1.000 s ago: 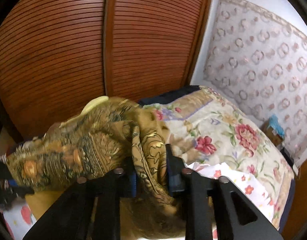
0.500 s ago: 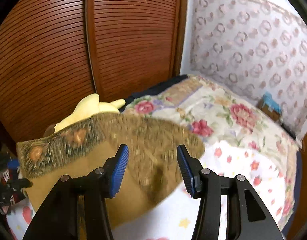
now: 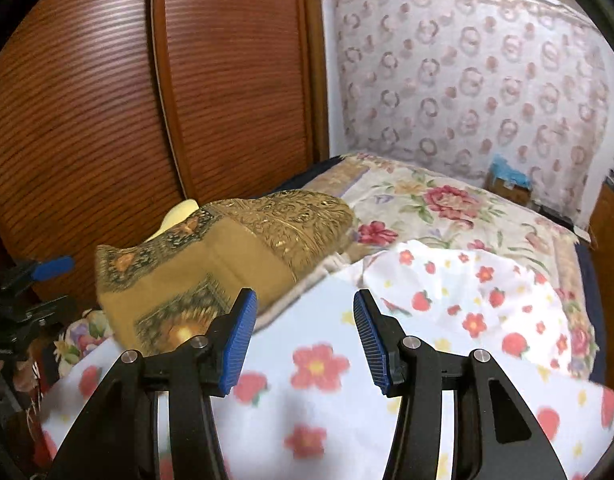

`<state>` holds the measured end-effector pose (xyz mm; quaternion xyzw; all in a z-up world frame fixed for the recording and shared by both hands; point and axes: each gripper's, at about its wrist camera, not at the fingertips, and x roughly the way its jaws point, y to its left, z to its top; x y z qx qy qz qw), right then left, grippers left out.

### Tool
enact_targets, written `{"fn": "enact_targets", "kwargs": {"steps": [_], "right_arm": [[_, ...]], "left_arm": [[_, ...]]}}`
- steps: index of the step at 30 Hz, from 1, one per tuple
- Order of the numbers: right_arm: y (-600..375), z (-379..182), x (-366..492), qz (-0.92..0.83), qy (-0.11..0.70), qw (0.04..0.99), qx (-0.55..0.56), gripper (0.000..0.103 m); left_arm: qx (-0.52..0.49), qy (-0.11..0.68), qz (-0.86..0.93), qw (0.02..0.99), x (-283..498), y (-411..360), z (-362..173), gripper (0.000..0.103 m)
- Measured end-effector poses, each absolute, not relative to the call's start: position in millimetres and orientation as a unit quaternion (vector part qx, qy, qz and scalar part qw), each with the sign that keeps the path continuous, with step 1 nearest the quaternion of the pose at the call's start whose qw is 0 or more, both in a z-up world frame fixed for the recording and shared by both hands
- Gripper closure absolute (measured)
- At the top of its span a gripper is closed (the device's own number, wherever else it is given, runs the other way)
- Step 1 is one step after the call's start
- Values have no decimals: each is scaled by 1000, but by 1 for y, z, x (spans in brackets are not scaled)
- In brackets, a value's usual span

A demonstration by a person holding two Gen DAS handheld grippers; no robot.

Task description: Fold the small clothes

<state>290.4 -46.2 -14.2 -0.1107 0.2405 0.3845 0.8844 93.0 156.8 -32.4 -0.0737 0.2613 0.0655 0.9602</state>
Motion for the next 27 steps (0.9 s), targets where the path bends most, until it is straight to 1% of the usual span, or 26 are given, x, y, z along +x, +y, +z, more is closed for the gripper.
{"fn": "enact_targets", "kwargs": {"steps": [5,8,18,27], "right_arm": [[-82,-20,247,359,230,900,-94,30],[-98,-21,225,332,226,912,-87,24],[-147,-17,146,264,218,938,-47,23],[-168,-2,92,221,197,955,-16,23]], "left_arm": [[-61,258,47,963,86,125,-28,16],[-50,256,36,965,83,107,-26,16],[-44,257,2,965,66,58,-25,16],[-20,241,5,970,62,23,-1,16]]}}
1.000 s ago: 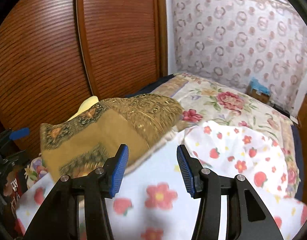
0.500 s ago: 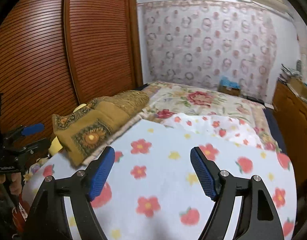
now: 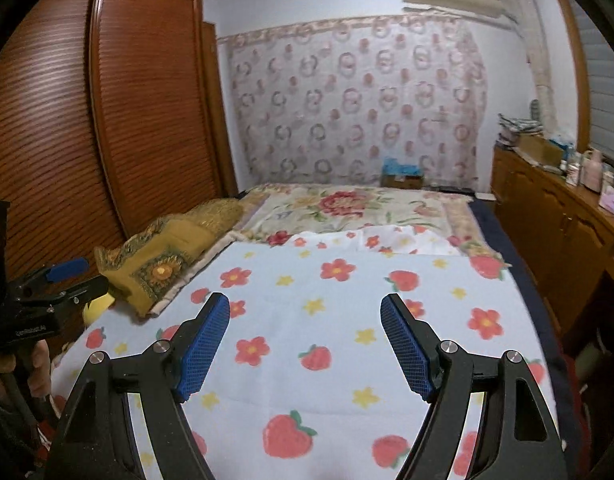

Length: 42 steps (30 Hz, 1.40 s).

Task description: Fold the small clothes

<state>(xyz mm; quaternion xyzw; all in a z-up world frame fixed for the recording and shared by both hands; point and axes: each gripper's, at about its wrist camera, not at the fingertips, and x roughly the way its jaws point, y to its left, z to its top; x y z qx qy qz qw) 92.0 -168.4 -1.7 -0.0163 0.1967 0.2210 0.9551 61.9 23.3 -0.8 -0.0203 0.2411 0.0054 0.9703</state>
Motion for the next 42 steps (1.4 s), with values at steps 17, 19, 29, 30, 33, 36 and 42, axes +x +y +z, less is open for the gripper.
{"fn": "enact_targets", "kwargs": {"steps": [17,19,29,30,33,36,42], "right_arm": [[-152,1,26,175,132,976,-3,23],[-153,-5,27,175,131,976,-2,23],[-163,-8,33,174,128,976,-5,23],[-165,-8,34,174,128,976,-5,23],[-166,-8,34,174,128,976,-5,23],[-166,-7,35,174,130,976,-4,23],[-169,-4,39,174,133,976,-3,23]], "left_arm": [[-16,192,-17,981,52,-4,52,16],[-14,191,-17,981,51,-4,53,16],[-12,192,-15,981,50,-4,53,16],[-12,191,-15,981,50,-4,53,16],[-12,191,-11,981,50,-1,53,16],[-13,194,-9,981,48,4,53,16],[-12,195,-8,981,47,7,51,16]]}}
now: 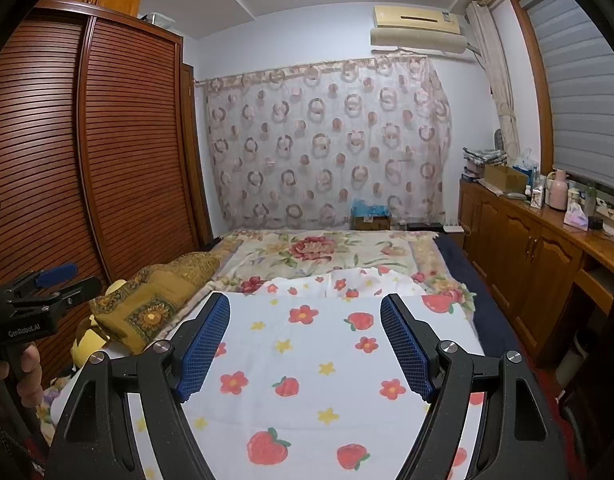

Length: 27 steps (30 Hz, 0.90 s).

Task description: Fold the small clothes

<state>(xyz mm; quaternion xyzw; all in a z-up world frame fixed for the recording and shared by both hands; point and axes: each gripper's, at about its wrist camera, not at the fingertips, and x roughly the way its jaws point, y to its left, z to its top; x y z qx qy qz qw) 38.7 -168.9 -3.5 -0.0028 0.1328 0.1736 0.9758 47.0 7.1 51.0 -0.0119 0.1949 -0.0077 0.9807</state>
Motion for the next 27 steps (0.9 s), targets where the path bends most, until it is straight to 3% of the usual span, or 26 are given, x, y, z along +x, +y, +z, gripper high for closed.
{"fn": "enact_targets", "kwargs": {"steps": [27], "right_arm": [[-178,-5,44,174,137,975,-3,23]], "left_arm": [[-11,194,-8,981,47,5,52,16]]}}
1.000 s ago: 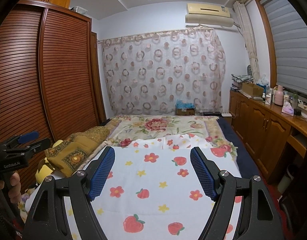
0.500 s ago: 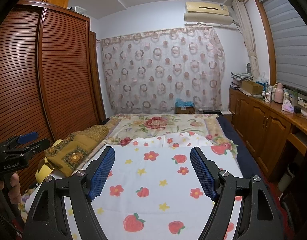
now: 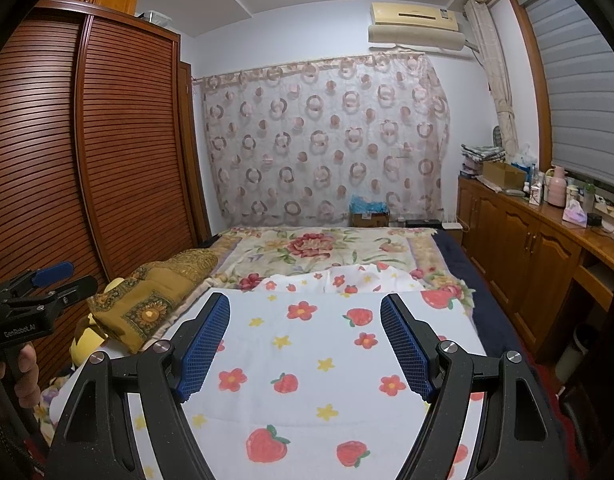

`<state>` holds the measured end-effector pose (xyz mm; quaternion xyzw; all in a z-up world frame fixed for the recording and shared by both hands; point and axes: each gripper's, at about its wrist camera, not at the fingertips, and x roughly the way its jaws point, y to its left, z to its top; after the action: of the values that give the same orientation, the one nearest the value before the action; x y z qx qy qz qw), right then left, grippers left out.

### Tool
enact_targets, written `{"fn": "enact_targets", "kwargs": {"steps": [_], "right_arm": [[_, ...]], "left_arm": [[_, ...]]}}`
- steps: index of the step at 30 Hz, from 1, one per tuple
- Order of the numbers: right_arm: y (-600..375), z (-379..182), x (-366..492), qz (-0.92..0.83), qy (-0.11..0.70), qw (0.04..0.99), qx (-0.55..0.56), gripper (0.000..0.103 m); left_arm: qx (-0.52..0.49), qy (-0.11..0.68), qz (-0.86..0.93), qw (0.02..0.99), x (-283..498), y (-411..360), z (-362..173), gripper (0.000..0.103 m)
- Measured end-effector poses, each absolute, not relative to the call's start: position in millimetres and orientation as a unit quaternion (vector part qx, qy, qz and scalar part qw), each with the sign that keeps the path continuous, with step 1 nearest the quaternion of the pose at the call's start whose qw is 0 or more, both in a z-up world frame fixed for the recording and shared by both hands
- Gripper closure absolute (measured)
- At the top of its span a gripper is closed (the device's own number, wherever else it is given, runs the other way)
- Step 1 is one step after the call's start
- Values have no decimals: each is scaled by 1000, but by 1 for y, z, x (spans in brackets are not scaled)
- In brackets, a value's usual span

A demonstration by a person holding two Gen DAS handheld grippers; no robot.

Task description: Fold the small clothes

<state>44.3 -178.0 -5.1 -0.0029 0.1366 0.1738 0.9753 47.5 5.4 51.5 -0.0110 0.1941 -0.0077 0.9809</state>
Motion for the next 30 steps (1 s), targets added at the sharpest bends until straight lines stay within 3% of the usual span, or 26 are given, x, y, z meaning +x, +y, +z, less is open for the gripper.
{"fn": "enact_targets", "kwargs": {"steps": [30], "right_arm": [[-179,-4,46,174,134,975,-3,23]], "left_arm": [[-9,194,-8,981,47,3,50,16]]}}
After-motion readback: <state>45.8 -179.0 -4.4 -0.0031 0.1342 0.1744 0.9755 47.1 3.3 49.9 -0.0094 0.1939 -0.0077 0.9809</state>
